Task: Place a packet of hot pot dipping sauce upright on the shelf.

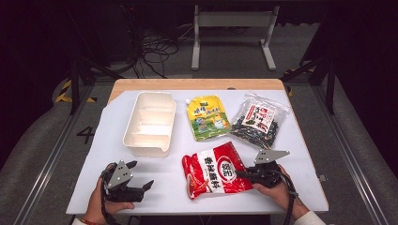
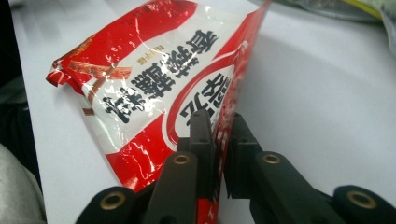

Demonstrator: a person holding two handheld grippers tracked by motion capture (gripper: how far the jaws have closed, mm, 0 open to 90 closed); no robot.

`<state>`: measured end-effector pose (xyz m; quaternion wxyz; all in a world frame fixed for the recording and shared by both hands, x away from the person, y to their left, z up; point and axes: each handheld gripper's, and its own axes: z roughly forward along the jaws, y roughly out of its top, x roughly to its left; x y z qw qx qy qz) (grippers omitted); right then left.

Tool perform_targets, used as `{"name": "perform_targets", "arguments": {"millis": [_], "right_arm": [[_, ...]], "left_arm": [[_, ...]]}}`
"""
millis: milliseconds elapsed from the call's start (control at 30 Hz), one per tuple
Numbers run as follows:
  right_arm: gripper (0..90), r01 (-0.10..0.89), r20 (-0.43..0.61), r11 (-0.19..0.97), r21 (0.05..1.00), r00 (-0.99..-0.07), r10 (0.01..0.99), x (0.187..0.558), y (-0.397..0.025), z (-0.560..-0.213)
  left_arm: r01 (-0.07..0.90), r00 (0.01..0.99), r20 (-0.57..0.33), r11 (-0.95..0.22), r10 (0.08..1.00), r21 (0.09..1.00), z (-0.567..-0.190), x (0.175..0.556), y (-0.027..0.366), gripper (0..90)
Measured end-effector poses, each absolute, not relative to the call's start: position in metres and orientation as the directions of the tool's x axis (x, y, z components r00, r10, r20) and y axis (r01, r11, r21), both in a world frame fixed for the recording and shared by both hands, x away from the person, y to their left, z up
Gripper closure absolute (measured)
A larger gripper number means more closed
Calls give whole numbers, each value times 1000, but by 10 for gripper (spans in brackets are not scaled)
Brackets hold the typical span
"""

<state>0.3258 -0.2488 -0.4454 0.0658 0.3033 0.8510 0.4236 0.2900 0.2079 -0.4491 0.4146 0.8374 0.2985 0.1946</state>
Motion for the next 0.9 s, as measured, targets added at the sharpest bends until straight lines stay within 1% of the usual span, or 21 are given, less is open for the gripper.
{"name": "perform_targets", "arguments": {"millis": [67, 167, 333, 467, 533, 567, 600, 700, 900], "right_arm": [[874, 435, 121, 471, 768, -820, 559, 326, -247, -441], [890, 396, 88, 494, 774, -840, 535, 327, -244, -435], [893, 299, -49, 572, 764, -857, 513, 330, -232, -421], [893, 240, -124, 598, 764, -856, 503, 336, -224, -412], [894, 198, -183, 622, 758, -850, 493, 336, -218, -408], [894, 198, -183, 622, 758, -850, 493, 336, -218, -408], [894, 165, -219, 634, 756, -849, 482, 338, -212, -405], [894, 153, -226, 632, 760, -849, 478, 339, -209, -402], [895, 95, -280, 638, 764, -842, 461, 338, -198, -394]], "left_arm": [[328, 753, 81, -480, 653, 814, -447, 289, 205, 130], [328, 762, 73, -481, 644, 813, -446, 291, 201, 131], [301, 792, 69, -487, 606, 820, -436, 299, 189, 131], [278, 822, 61, -493, 567, 824, -430, 305, 177, 131], [273, 829, 62, -500, 556, 822, -429, 307, 173, 130], [270, 833, 67, -508, 549, 818, -428, 309, 168, 130], [261, 843, 65, -512, 534, 818, -426, 312, 162, 128], [253, 850, 68, -518, 522, 817, -423, 315, 155, 128], [227, 870, 75, -531, 487, 816, -417, 325, 137, 128]]}}
